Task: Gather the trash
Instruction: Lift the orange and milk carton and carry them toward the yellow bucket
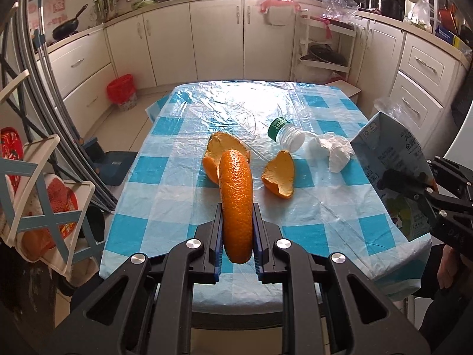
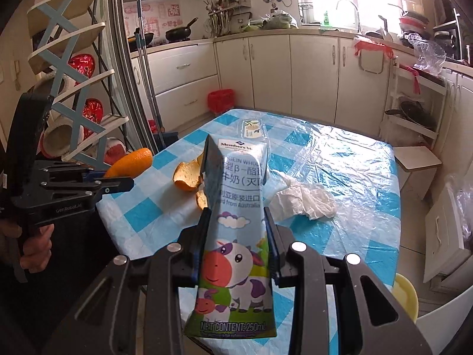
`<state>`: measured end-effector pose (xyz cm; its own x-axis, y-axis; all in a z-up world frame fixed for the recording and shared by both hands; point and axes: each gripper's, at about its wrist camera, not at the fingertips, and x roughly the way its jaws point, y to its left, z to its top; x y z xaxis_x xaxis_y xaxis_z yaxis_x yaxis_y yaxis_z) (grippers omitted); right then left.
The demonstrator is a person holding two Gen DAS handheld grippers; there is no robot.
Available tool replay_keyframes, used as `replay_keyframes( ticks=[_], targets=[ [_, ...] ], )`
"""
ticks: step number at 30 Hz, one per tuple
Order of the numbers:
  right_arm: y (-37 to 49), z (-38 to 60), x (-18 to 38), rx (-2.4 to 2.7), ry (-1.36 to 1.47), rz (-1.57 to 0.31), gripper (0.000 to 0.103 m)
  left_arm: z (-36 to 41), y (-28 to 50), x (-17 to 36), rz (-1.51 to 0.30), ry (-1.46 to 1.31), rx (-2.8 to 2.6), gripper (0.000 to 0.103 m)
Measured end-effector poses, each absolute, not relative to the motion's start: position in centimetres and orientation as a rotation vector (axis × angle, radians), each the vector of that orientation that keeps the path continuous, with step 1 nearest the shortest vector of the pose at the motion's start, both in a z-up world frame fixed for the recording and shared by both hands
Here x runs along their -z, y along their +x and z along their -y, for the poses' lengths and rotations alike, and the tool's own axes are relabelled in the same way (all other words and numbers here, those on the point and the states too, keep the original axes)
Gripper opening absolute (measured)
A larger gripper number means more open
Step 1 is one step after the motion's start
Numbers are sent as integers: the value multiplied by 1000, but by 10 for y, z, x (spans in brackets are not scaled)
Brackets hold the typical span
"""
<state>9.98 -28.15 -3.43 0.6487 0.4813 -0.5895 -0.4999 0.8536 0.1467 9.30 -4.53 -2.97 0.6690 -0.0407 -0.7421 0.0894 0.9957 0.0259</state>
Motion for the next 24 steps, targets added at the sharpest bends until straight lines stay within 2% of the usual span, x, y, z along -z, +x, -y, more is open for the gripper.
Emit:
replay_keyframes(
  ticks=[24],
  targets=[
    [81,291,25,-563,37,-597,34,69,80,11,-798,98,92,16]
  ],
)
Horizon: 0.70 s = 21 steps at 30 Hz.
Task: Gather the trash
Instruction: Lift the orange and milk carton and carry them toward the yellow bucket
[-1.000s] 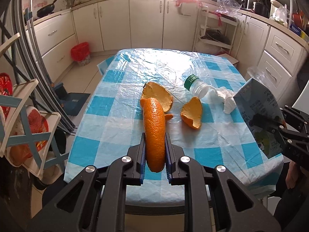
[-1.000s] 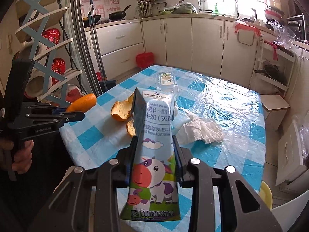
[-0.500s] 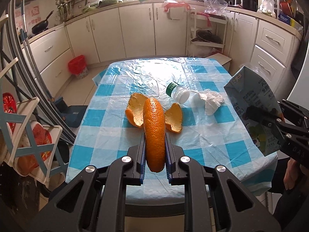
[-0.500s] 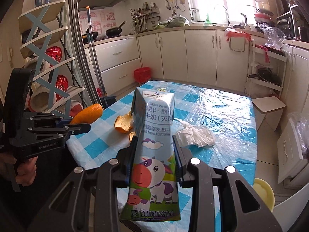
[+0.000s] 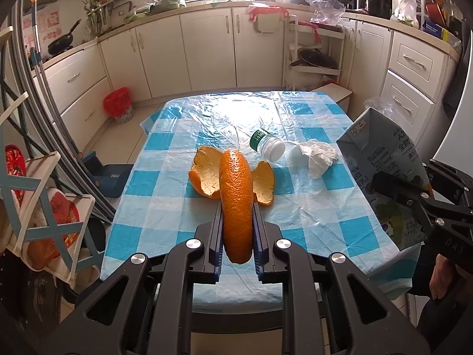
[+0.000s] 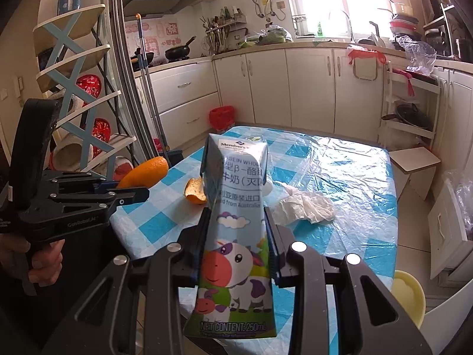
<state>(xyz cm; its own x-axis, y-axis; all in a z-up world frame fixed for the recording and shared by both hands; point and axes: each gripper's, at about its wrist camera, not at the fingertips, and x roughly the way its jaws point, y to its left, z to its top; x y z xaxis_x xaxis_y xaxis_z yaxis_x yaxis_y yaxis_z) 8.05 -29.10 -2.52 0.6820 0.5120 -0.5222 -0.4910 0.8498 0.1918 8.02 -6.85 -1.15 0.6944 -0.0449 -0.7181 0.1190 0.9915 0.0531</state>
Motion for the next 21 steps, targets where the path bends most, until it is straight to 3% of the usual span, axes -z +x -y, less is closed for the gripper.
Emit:
replay_keyframes(
  ticks=[12,21],
  targets=[
    [82,308,24,-485,57,-594,34,77,82,8,-799,97,107,16],
    [98,395,41,-176,172,-685,34,103,92,10,-811,72,189,16]
  ],
)
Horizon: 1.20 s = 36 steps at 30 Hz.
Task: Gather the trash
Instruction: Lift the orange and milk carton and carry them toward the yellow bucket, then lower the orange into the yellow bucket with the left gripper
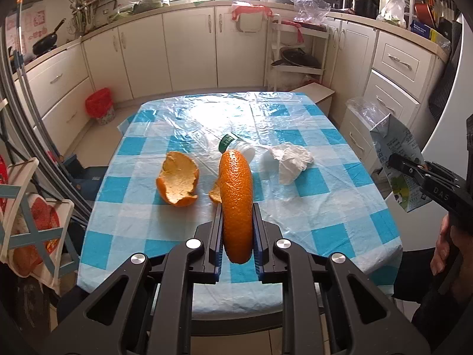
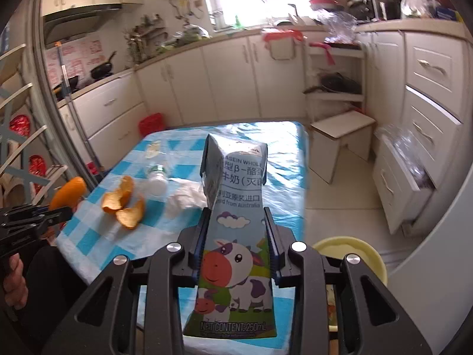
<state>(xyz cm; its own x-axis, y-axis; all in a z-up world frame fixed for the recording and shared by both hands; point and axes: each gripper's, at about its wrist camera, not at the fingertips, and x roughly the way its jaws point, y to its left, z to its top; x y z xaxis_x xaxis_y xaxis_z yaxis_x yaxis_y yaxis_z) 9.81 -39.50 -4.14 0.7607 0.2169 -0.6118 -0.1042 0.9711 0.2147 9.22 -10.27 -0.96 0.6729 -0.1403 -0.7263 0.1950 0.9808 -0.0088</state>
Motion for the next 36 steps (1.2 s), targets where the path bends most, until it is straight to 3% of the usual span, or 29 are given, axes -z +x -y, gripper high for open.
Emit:
replay_keyframes(
  ticks=[9,11,13,27,36],
  targets=[
    [154,477,106,136,204,-973,36,165,100,7,-806,95,307,16],
    [168,486,119,171,201,-1021,55,180,102,6,-807,106,328,16],
    [179,494,118,198,188,-1019,59,193,103,5,-803,120,343,16],
    [140,485,9,105,275,-544,84,246,99,23,-850,159,409,16],
    [119,510,-20,146,382,-381,86,285,120,49,-933,115,472,16]
  ],
)
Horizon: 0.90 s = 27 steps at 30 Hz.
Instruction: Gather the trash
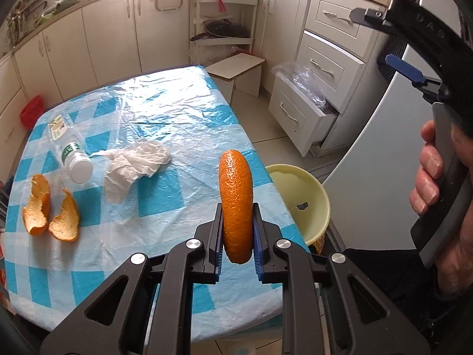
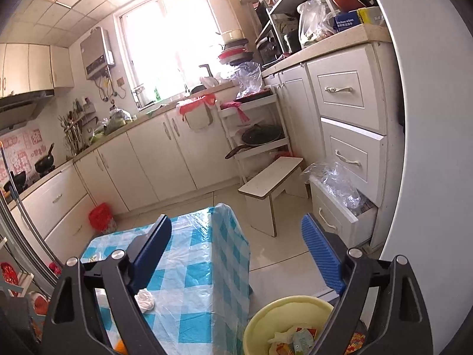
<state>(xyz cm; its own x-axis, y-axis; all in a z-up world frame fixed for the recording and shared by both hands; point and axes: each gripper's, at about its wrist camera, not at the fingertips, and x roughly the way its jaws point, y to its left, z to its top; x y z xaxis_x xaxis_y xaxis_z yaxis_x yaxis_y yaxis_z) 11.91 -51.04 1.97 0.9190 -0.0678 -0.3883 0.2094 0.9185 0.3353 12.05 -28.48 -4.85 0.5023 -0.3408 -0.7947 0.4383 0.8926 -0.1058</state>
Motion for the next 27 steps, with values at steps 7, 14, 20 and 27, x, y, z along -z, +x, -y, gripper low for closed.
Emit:
replay_keyframes(
  ticks=[7,14,20,27],
  targets=[
    [112,515,-29,157,389,-339,86,343,144,80,-1014,114,543,16],
    [109,529,-28,169,426,-329,86,397,174,118,-1106,138,547,20],
    [109,534,-28,170,462,-327,86,413,190,127,-1144,115,554,40],
    [110,534,-27,179,459,-327,87,388,177,103,-1083,115,545,53]
  ],
)
